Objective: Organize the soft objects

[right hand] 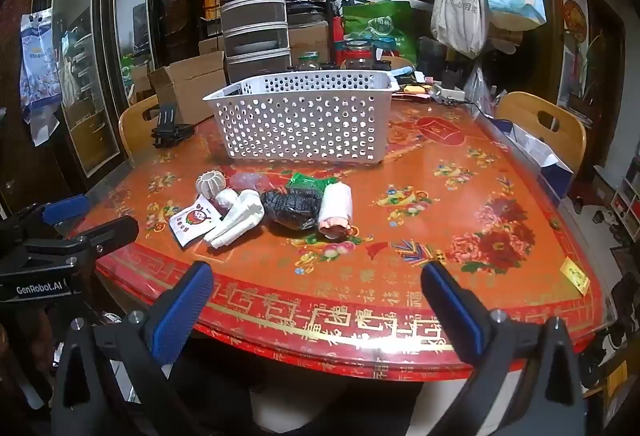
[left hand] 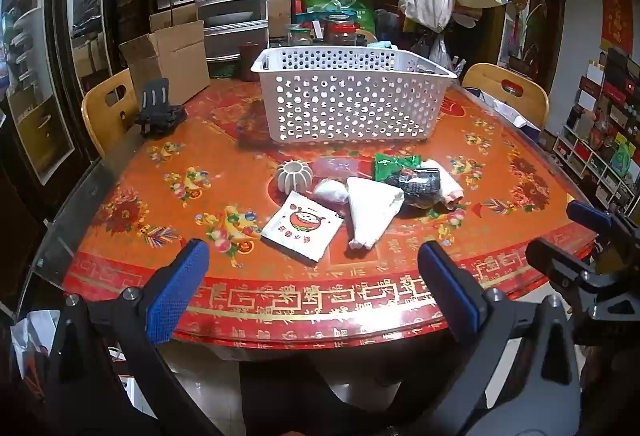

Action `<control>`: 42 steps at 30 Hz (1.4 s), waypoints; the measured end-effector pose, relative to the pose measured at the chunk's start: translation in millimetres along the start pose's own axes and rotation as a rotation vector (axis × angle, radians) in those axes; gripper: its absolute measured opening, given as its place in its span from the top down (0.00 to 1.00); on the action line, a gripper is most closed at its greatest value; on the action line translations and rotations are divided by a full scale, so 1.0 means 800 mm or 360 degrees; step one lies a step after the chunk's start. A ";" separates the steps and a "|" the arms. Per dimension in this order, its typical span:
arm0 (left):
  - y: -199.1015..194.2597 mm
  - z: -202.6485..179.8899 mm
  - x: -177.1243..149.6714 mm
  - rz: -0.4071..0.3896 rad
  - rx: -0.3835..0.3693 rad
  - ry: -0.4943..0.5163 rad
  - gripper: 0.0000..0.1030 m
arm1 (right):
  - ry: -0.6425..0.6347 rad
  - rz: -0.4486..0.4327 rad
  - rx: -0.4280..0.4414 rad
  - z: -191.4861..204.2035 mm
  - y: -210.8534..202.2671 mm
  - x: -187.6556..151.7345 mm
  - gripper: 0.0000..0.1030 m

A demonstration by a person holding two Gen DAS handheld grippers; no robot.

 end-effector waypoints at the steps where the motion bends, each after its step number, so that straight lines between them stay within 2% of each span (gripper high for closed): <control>1: 0.000 0.000 0.000 0.0000 -0.0011 -0.0003 0.00 | 0.0010 -0.0006 0.0007 0.000 0.000 0.000 0.00; 6: 0.000 0.010 0.004 -0.0006 -0.0043 -0.0032 0.00 | 0.0012 0.0010 0.0016 -0.001 0.000 0.001 0.00; 11: -0.003 0.002 0.003 -0.0025 -0.0011 -0.0004 0.00 | 0.0005 0.0008 0.0011 0.001 0.001 0.000 0.00; 42: -0.003 -0.003 0.001 -0.0013 -0.0030 0.0003 0.00 | 0.0017 0.0019 0.0017 0.001 0.002 -0.002 0.00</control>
Point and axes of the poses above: each gripper's, at about its wrist camera, not at the fingertips, and y roughly the way its jaws point, z to its left, x to its top, the point moved 2 cm from there along y, roughly the way its jaws point, and after that the axes turned 6 degrees about -z, right-handed, at the moved point
